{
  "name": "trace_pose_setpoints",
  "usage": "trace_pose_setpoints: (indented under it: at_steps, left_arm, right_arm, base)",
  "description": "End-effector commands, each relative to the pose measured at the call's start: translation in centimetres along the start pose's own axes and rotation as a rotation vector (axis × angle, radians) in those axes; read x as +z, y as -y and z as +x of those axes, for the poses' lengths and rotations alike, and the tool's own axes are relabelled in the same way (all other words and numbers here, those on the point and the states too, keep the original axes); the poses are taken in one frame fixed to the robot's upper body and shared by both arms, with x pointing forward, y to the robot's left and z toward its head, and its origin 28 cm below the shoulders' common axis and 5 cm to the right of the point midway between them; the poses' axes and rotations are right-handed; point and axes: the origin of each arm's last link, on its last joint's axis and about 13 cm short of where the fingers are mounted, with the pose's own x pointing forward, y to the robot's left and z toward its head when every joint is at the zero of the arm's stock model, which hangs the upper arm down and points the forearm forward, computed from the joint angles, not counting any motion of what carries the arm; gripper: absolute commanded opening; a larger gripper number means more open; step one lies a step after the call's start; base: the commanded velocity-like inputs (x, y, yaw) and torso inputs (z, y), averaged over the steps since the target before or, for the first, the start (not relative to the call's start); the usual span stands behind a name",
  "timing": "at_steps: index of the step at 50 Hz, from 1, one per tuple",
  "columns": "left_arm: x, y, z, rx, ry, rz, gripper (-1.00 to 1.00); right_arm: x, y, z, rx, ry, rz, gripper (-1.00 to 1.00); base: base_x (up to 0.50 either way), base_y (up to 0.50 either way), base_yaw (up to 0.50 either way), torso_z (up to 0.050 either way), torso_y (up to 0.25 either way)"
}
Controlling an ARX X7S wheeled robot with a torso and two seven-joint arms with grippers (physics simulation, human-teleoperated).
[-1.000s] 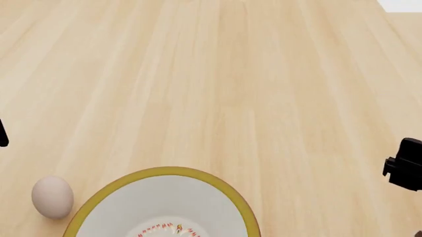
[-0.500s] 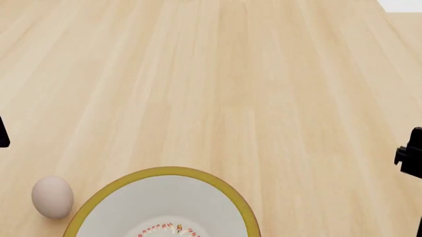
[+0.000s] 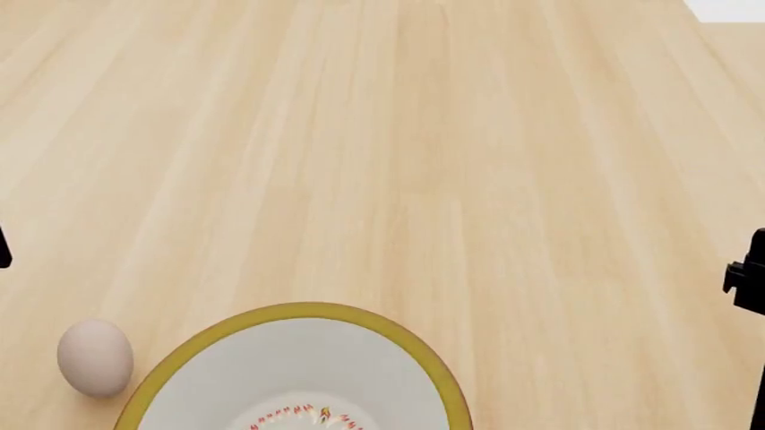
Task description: Place the eggs and milk next to the bowl.
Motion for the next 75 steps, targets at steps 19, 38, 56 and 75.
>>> trace_pose_setpoints:
  at_steps: [19,38,56,75]
  left_arm:
    - [0.2,-0.3,-0.1,0.013,0.016,-0.010,1.00]
    - [-0.1,-0.3,0.2,0.018,0.007,0.002,1.00]
    - [-0.3,-0.5,0.3,0.022,0.004,0.009,1.00]
    - [0.2,0.1,0.3,0.000,0.008,0.016,1.00]
  right_arm:
    - [-0.8,-0.4,2.7,-0.016,-0.060,0.016,1.00]
    - [-1.0,-0.9,4.3,-0.025,-0.098,0.021,1.00]
    - [-0.8,-1.0,4.5,-0.044,-0.104,0.041,-1.00]
    - [0.0,-0.2,2.9,0.116,0.013,0.010,-1.00]
  base:
    - [0.00,0.00,0.00,0.000,0.000]
    - [0.00,0.00,0.00,0.000,0.000]
    - [0.00,0.00,0.00,0.000,0.000]
    - [0.00,0.00,0.00,0.000,0.000]
